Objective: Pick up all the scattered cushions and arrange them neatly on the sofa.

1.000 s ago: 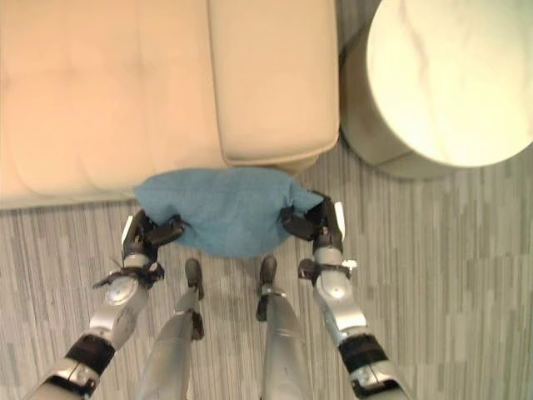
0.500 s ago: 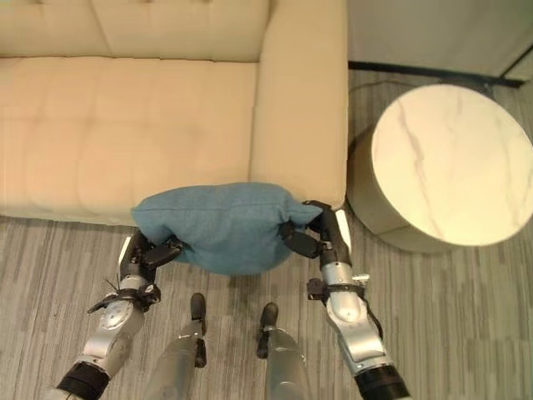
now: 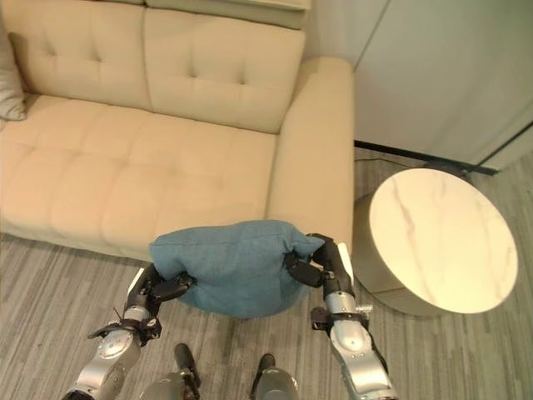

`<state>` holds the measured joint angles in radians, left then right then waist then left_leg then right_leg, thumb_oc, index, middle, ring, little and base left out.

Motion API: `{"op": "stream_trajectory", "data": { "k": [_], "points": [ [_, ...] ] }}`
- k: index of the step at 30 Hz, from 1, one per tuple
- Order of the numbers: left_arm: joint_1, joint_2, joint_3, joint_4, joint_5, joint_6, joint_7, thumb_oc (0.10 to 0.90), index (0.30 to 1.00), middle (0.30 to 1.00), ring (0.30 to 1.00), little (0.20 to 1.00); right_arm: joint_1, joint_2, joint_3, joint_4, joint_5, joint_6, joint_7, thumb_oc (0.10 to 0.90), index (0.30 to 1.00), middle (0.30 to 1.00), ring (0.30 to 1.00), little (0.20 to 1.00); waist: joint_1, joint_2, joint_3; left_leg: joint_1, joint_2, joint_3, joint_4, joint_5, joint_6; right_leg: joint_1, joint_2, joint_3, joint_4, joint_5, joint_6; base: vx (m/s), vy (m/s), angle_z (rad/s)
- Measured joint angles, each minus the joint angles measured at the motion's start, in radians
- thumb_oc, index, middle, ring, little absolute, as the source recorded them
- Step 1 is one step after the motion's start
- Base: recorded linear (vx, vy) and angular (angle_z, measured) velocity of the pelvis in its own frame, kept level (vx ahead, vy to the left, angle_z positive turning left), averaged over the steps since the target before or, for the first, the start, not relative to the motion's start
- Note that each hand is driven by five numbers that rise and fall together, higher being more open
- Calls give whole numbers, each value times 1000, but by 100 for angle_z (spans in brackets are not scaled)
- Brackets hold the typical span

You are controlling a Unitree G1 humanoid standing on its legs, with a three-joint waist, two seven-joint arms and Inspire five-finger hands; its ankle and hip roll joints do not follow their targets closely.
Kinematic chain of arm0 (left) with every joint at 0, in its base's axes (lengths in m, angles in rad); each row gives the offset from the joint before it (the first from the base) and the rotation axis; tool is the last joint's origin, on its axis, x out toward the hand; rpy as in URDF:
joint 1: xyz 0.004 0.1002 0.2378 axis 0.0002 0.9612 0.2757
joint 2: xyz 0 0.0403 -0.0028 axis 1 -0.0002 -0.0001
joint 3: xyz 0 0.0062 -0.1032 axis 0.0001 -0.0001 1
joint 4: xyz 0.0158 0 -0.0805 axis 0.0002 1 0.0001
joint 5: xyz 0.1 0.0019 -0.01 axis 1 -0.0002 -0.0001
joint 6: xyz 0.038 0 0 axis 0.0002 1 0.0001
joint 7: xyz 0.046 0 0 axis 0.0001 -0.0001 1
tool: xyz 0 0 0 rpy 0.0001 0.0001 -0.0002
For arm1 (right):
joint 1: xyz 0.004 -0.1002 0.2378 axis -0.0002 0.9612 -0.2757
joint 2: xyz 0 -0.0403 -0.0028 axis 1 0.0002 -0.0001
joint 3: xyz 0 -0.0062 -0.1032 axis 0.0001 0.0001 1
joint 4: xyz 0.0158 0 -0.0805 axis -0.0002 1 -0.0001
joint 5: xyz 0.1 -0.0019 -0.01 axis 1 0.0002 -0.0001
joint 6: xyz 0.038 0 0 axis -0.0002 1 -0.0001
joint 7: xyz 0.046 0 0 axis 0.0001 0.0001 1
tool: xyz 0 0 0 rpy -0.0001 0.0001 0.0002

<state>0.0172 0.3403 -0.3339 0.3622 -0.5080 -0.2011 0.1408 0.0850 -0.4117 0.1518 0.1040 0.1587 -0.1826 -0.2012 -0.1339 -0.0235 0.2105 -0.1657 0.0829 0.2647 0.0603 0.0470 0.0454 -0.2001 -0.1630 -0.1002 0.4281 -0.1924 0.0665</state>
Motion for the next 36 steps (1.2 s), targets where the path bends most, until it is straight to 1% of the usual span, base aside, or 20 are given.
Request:
{"op": "stream_trajectory", "data": {
  "k": [1, 3, 4, 5, 7, 8, 11, 12, 13, 14, 16, 18, 20, 22, 26, 28, 29, 31, 34, 36],
  "points": [
    [-4, 8, 8, 1, 1, 0, 0, 400, 300, 300, 300, 300, 3, 0, 8, -2, -1, -1, 2, 400, 300, 300, 300, 300, -19, 1, 0, -2, -8, -34, -11, 5, -8, -4, 60, 137, -15, -18, 25, 102, 36, 131],
    [-14, 11, 51, 21, 19, 0, 1, 400, 300, 300, 300, 300, -7, -6, 36, -2, -12, 2, 18, 400, 300, 300, 300, 300, -16, -3, -4, 7, -31, -90, -54, 26, -20, -78, 147, 221, -38, -23, 15, 94, -36, 94],
    [-14, 13, 63, 21, 22, 0, 1, 400, 300, 300, 300, 300, -7, -6, 45, -3, -21, 2, 22, 400, 300, 300, 300, 300, -16, -3, -5, 5, -38, -107, -60, 34, -25, -94, 166, 214, -77, 9, -1, 94, -83, 95],
    [-9, 7, 70, 22, 21, 0, 3, 400, 300, 300, 300, 300, -7, -9, 53, 1, -23, 3, 24, 400, 300, 300, 300, 300, -10, 4, -11, 3, -45, -160, -70, 36, -27, -90, 185, 201, -96, 55, -57, 93, -99, 89],
    [-3, 0, 71, 19, 21, -1, 3, 400, 300, 300, 300, 300, -10, -12, 53, 4, -23, 5, 24, 400, 300, 300, 300, 300, 24, 24, -23, -12, -34, -204, -83, 55, -52, -67, 201, 160, -121, 64, -65, 111, -103, 79],
    [0, 1, 70, 18, 21, -1, 3, 400, 300, 300, 300, 300, -11, -13, 53, 4, -23, 6, 25, 400, 300, 300, 300, 300, 20, 27, -25, -11, -33, -227, -84, 61, -59, -60, 194, 127, -122, 61, -66, 105, -103, 102],
    [26, -1, 66, 16, 21, -1, 2, 400, 300, 300, 300, 300, -7, -13, 48, 4, -23, 7, 28, 400, 300, 300, 300, 300, 37, 24, -27, -12, -33, -250, -68, 76, -48, -25, 198, 74, -116, 35, -81, 41, -108, 90],
    [45, -12, 63, 14, 19, -1, 1, 400, 300, 300, 300, 300, -4, -16, 40, 5, -23, 7, 31, 400, 300, 300, 300, 300, 50, 21, -25, -41, -41, -264, -35, 92, -69, -2, 191, 37, -116, 22, -94, 9, -68, 99],
    [40, -18, 66, 12, 18, -1, -2, 400, 300, 300, 300, 300, 3, -14, 29, 5, -23, 7, 31, 400, 300, 300, 300, 300, 32, 18, -26, -59, -46, -261, -1, 101, -82, 6, 170, 8, -125, 20, -96, 8, -73, 141],
    [52, -25, 63, 2, 15, -1, -3, 400, 300, 300, 300, 300, 6, -16, 21, 3, -22, 8, 33, 400, 300, 300, 300, 300, 19, 11, -24, -97, -50, -210, 56, 107, -84, 24, 159, -35, -141, 20, -107, 9, -20, 108],
    [76, -23, 64, -2, -2, -1, -3, 400, 300, 300, 300, 300, -3, -18, 24, 4, -22, 8, 46, 400, 300, 300, 300, 300, 43, 2, -23, -106, -41, -133, 93, 99, -71, 28, 160, -49, -119, -2, -137, 39, -20, 49],
    [81, -19, 63, -4, -2, -1, -11, 400, 300, 300, 300, 300, -2, -18, 23, 4, -22, 8, 46, 400, 300, 300, 300, 300, 38, 1, -22, -121, -37, -130, 100, 88, -60, 29, 154, -91, -120, -10, -145, 150, 17, 43],
    [86, -15, 67, -6, -2, -1, -19, 400, 300, 300, 300, 300, 0, -18, 27, 4, -22, 9, 46, 400, 300, 300, 300, 300, 43, -16, -17, -134, -16, -84, 135, 33, -5, 38, 153, -101, -138, -7, -150, 148, 37, 35],
    [86, -12, 63, -9, -2, -1, -21, 400, 300, 300, 300, 300, 2, -20, 25, 4, -22, 10, 46, 400, 300, 300, 300, 300, 42, -35, -18, -139, 6, -88, 142, 36, -11, 44, 154, -119, -154, 1, -153, 165, 53, 30],
    [89, -17, 60, -11, -2, 7, -22, 400, 300, 300, 300, 300, 1, -13, 13, 1, -24, 12, 45, 400, 300, 300, 300, 300, 49, -38, -17, -155, 15, -92, 108, 41, -38, 53, 158, -122, -163, -6, -123, 257, 151, 0],
    [89, -16, 60, -11, -1, 14, -22, 400, 300, 300, 300, 300, 2, -4, 12, 1, -27, 14, 42, 400, 300, 300, 300, 300, 43, -38, -18, -145, 10, -90, 92, 25, -34, 61, 155, -116, -150, -19, -103, 222, 243, 5],
    [79, -10, 50, -12, -1, 15, -22, 400, 300, 300, 300, 300, 8, 4, 5, -8, -27, 14, 38, 400, 300, 300, 300, 300, 25, -46, -18, -114, -33, -81, 77, 14, -18, 61, 126, -81, -128, -19, -76, 268, 328, 16],
    [75, 2, 37, -12, 0, 19, -22, 400, 300, 300, 300, 300, 7, 16, -1, -11, -29, 15, 34, 400, 300, 300, 300, 300, 20, -45, -18, -78, -60, -71, 60, 5, -2, 55, 89, -50, -60, -34, -52, 148, 217, 2],
    [58, 27, 34, -15, 1, 19, -23, 400, 300, 300, 300, 300, -6, 15, 11, -18, -39, 16, 37, 400, 300, 300, 300, 300, 16, -45, -17, -8, -95, -41, 13, -4, 18, -51, 43, 34, 201, -46, -13, 134, 148, -14],
    [53, 44, 52, -27, 1, 16, -22, 400, 300, 300, 300, 300, -1, 17, 19, -34, -40, 16, 44, 400, 300, 300, 300, 300, 14, -50, -16, 9, -101, -19, 2, -31, 51, -83, 39, 48, 199, -38, 4, 219, 122, -22]
  ]
}}
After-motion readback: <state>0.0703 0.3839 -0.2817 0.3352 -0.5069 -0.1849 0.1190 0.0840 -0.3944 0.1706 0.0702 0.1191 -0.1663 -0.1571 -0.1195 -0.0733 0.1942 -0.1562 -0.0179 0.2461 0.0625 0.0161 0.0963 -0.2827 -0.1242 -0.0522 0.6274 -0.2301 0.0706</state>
